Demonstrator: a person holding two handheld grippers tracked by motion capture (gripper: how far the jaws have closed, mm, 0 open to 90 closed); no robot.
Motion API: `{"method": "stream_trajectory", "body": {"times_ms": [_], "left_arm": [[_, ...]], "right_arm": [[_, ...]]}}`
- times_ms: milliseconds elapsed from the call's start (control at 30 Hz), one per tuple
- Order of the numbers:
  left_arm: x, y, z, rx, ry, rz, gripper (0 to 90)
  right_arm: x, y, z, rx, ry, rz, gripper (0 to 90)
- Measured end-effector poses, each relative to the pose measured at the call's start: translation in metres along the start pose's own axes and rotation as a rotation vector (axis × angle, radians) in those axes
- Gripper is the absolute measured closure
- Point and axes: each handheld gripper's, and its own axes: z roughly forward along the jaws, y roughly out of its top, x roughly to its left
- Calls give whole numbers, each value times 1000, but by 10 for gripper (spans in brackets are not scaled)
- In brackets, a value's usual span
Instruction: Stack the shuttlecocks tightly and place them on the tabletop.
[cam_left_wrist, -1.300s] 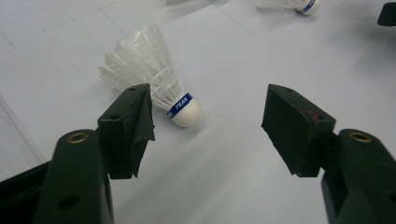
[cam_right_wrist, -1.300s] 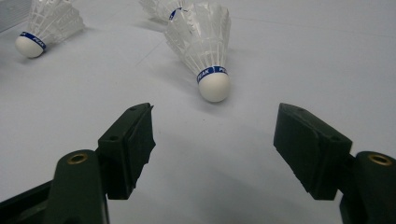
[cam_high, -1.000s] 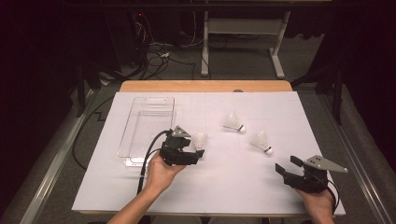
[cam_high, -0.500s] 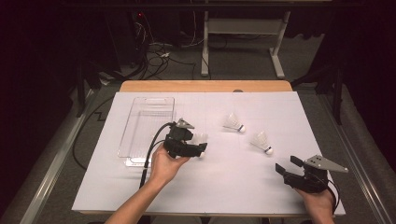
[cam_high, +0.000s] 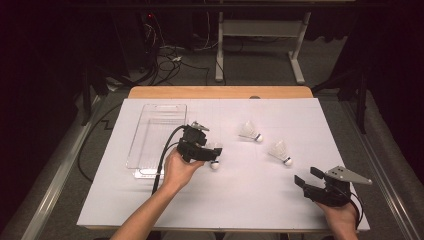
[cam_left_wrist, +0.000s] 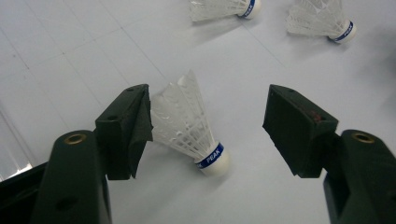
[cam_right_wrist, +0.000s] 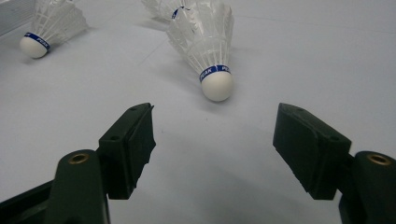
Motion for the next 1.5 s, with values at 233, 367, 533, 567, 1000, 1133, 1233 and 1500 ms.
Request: {"method": "stream_trajectory", "body": {"times_ms": [233,367,533,567,1000,1133,1233,1500], "left_arm": [[6,3,2,3,0,-17,333],[2,12,1,3,9,5,338],[1,18,6,23,10,11,338],[1,19,8,26,5,7,339],[10,28,24,83,5,-22,343],[10,30,27,100,1,-18,345],[10,30,31,112,-2,-23,353],[12,30,37,132,-3,-32,418]], "right_arm": [[0,0,0,-1,1,-3,294],[0,0,0,0,1,-7,294],[0,0,0,0,3,-8,295],[0,0,0,0,5,-10,295],[1,0,1,5,11,-10,295],[1,0,1,6,12,-9,295],[1,0,1,7,16,-7,295],[1,0,1,9,22,-11,295]]}}
